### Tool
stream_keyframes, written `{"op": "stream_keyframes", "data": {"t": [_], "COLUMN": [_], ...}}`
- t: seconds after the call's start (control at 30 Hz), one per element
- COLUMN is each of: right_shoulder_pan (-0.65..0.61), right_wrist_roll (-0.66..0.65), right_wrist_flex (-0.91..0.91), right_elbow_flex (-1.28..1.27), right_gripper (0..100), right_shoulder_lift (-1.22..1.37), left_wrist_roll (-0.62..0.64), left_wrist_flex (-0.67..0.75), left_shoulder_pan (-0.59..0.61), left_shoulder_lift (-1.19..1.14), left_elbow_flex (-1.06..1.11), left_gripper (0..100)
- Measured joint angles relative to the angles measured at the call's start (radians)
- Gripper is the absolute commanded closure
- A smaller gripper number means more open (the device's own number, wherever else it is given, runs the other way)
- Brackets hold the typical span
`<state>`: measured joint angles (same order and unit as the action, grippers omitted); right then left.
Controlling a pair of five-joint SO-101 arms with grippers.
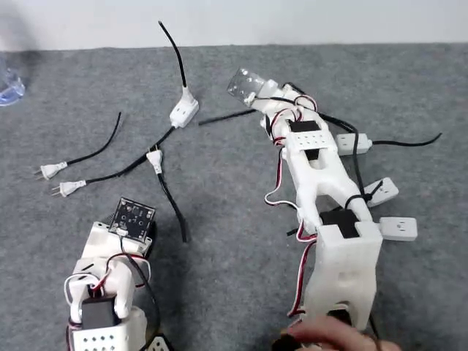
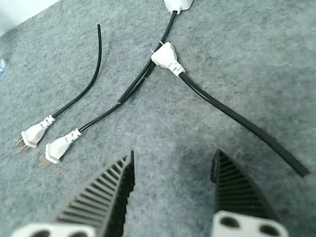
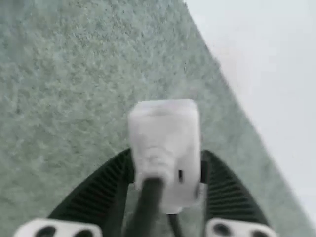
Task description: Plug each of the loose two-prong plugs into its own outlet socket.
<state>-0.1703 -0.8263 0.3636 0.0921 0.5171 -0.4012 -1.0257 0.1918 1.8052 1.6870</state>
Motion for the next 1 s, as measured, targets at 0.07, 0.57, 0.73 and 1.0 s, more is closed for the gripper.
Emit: {"op": "stream_keyframes", "data": {"t": [0.07, 0.57, 0.73, 1.0], "right_shoulder_pan": [-0.002, -0.006, 0.023, 0.16], "right_wrist_roll": [0.057, 0.057, 0.057, 0.057], "right_wrist_flex": [0.061, 0.585, 0.845, 1.343], "right_elbow_flex": [0.034, 0.285, 0.325, 0.325], "right_gripper": [64.1, 63.0, 63.0, 63.0], "right_shoulder_lift": [0.0, -0.084, -0.241, -0.539], "left_wrist_roll": [0.0, 0.0, 0.0, 0.0], "left_wrist_flex": [0.0, 0.0, 0.0, 0.0], "left_shoulder_pan": [0.0, 0.0, 0.0, 0.0], "left_shoulder_lift": [0.0, 0.0, 0.0, 0.0], "left_elbow_flex": [0.0, 0.0, 0.0, 0.0], "left_gripper": [76, 76, 76, 76]}}
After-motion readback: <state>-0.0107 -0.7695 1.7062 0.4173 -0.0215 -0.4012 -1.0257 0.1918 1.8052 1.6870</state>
